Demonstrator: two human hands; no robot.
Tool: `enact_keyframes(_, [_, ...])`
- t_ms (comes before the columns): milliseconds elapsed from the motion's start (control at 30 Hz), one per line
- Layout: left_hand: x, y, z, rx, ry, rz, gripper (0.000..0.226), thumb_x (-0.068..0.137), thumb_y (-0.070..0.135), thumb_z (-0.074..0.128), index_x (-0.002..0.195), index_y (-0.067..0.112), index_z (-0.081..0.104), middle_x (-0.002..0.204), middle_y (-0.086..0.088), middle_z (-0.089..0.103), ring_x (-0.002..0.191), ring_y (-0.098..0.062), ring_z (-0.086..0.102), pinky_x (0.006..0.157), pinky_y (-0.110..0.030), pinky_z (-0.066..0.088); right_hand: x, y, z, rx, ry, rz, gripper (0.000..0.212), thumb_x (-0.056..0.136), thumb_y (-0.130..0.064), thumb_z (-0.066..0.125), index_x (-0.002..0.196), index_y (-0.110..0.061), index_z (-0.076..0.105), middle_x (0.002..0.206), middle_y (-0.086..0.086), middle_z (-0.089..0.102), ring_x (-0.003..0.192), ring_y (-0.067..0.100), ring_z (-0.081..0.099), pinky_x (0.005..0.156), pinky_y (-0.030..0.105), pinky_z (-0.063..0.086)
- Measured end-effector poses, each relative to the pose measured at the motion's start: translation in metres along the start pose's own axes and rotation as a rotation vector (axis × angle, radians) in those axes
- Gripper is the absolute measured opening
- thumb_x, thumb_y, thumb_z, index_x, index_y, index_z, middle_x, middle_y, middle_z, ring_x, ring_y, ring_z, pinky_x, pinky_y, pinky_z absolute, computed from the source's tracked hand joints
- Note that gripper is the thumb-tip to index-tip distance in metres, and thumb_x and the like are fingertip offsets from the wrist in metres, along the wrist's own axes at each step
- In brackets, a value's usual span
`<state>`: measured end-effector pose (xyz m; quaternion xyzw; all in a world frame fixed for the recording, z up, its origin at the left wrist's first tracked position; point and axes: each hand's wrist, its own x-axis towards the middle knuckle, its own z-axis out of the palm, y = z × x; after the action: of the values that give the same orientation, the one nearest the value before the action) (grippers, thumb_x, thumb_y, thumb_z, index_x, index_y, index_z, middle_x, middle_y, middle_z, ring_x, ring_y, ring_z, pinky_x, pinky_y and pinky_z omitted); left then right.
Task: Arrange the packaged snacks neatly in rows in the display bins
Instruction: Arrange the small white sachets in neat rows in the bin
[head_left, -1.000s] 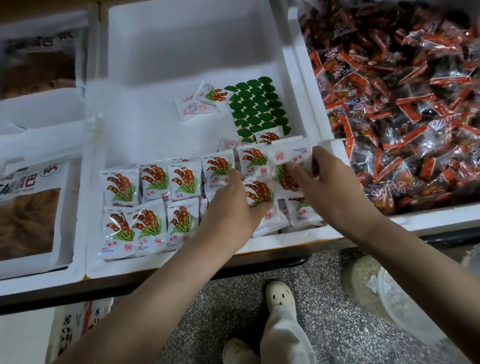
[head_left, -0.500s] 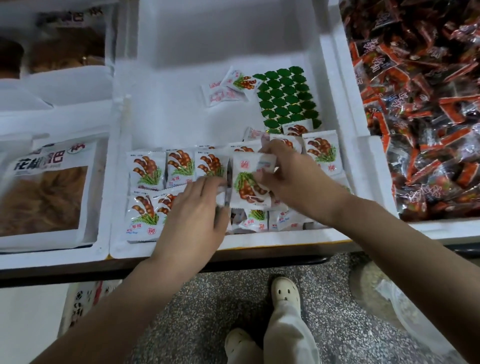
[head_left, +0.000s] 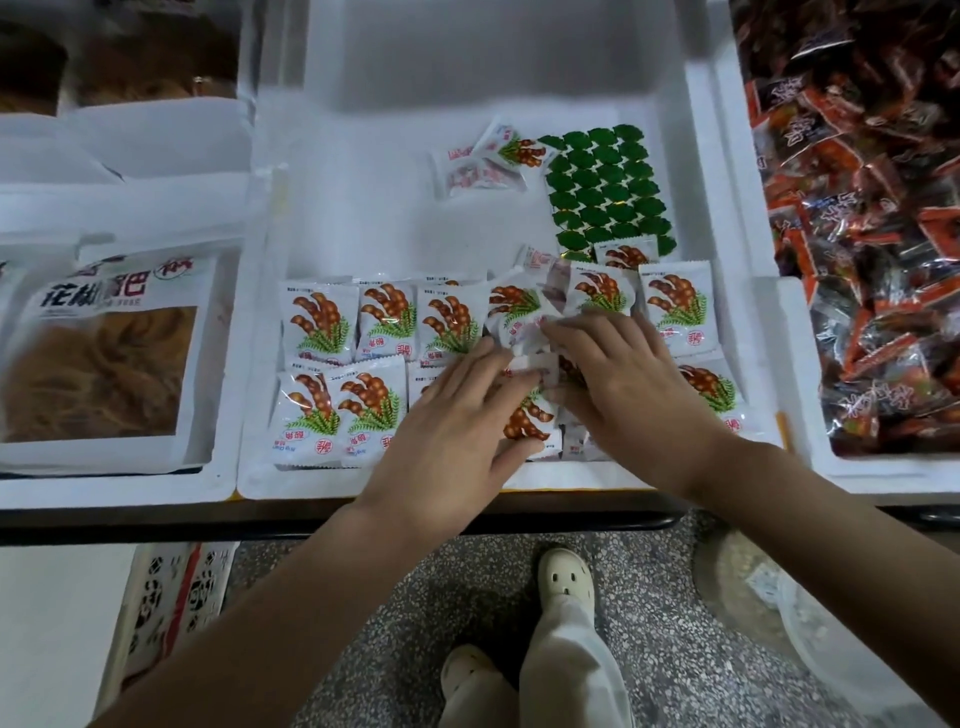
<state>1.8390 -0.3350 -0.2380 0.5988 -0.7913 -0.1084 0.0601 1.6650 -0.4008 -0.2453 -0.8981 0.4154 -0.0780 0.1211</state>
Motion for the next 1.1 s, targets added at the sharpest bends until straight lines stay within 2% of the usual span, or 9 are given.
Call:
enact_keyframes(167, [0.001, -0.005, 0.011, 0.108, 0.056, 0.077, 0.052, 0.086, 0.035, 0.056, 0.135, 0.016, 0.052, 0.139, -0.016, 0.049, 0.133, -0.032, 0.041, 0.108, -0.04, 0.024, -0.017, 0.013, 0.002, 0.089, -0.086, -0.004, 0.057, 0.093, -0.028, 0.049, 0.142, -0.004, 0.034, 0.144, 0.012, 0.037, 0.137, 0.027, 0.03, 0.114, 0.038, 0.025])
enact_keyframes(300, [0.002, -0.012, 0.02, 0.234, 0.041, 0.129, 0.055, 0.09, 0.037, 0.032, 0.138, 0.015, 0.046, 0.145, -0.014, 0.042, 0.135, -0.029, 0.037, 0.111, -0.041, 0.019, -0.022, 0.02, -0.001, 0.15, -0.106, -0.022, 0.052, 0.096, -0.026, 0.043, 0.142, -0.006, 0.033, 0.147, 0.008, 0.035, 0.141, 0.02, 0.023, 0.114, 0.03, 0.017])
enact_keyframes(433, [0.002, -0.013, 0.023, 0.276, 0.055, 0.136, 0.056, 0.091, 0.037, 0.029, 0.138, 0.013, 0.046, 0.144, -0.014, 0.043, 0.135, -0.029, 0.038, 0.109, -0.042, 0.02, -0.026, 0.028, -0.007, 0.15, -0.086, -0.047, 0.046, 0.094, -0.025, 0.038, 0.138, -0.01, 0.041, 0.144, 0.004, 0.041, 0.141, 0.018, 0.024, 0.116, 0.026, 0.014])
enact_keyframes(533, [0.001, -0.012, 0.024, 0.277, 0.086, 0.14, 0.054, 0.092, 0.036, 0.03, 0.137, 0.012, 0.048, 0.143, -0.015, 0.044, 0.133, -0.031, 0.04, 0.107, -0.042, 0.022, -0.027, 0.027, -0.009, 0.024, -0.04, -0.108, 0.046, 0.092, -0.036, 0.038, 0.129, -0.013, 0.053, 0.14, 0.007, 0.046, 0.139, 0.026, 0.028, 0.115, 0.038, 0.021])
enact_keyframes(633, [0.001, -0.01, 0.025, 0.25, 0.075, 0.119, 0.053, 0.094, 0.036, 0.03, 0.139, 0.013, 0.047, 0.144, -0.015, 0.042, 0.135, -0.031, 0.038, 0.107, -0.043, 0.022, -0.027, 0.025, -0.015, -0.064, -0.039, -0.135, 0.054, 0.083, -0.052, 0.051, 0.123, -0.016, 0.059, 0.129, 0.009, 0.055, 0.124, 0.029, 0.047, 0.103, 0.042, 0.039])
enact_keyframes(733, [0.0, -0.009, 0.026, 0.23, 0.061, 0.103, 0.053, 0.096, 0.035, 0.028, 0.141, 0.013, 0.043, 0.147, -0.015, 0.039, 0.137, -0.031, 0.035, 0.108, -0.044, 0.021, -0.024, 0.022, -0.018, -0.031, 0.052, -0.152, 0.039, 0.078, -0.036, 0.071, 0.111, -0.014, 0.068, 0.113, 0.007, 0.066, 0.104, 0.027, 0.064, 0.081, 0.04, 0.055])
enact_keyframes(833, [-0.001, -0.009, 0.027, 0.225, 0.058, 0.098, 0.053, 0.097, 0.036, 0.027, 0.141, 0.013, 0.043, 0.147, -0.016, 0.038, 0.137, -0.032, 0.035, 0.108, -0.045, 0.021, -0.026, 0.022, -0.016, -0.012, 0.147, -0.255, 0.02, 0.087, -0.022, 0.057, 0.093, -0.01, 0.072, 0.102, 0.005, 0.071, 0.098, 0.023, 0.068, 0.07, 0.035, 0.058])
enact_keyframes(1000, [-0.001, -0.01, 0.027, 0.225, 0.04, 0.097, 0.052, 0.097, 0.036, 0.028, 0.141, 0.013, 0.044, 0.147, -0.016, 0.038, 0.136, -0.033, 0.036, 0.108, -0.046, 0.022, -0.045, 0.03, -0.016, 0.163, 0.241, -0.171, 0.021, 0.091, -0.022, 0.051, 0.091, -0.008, 0.066, 0.109, 0.004, 0.068, 0.099, 0.018, 0.066, 0.08, 0.031, 0.052])
enact_keyframes(1100, [-0.002, -0.01, 0.026, 0.229, 0.029, 0.092, 0.053, 0.096, 0.036, 0.028, 0.141, 0.012, 0.043, 0.147, -0.016, 0.038, 0.136, -0.033, 0.035, 0.108, -0.046, 0.021, -0.057, 0.032, -0.012, 0.19, 0.141, -0.25, 0.026, 0.094, -0.028, 0.047, 0.089, -0.009, 0.063, 0.12, 0.007, 0.063, 0.121, 0.018, 0.053, 0.101, 0.032, 0.043])
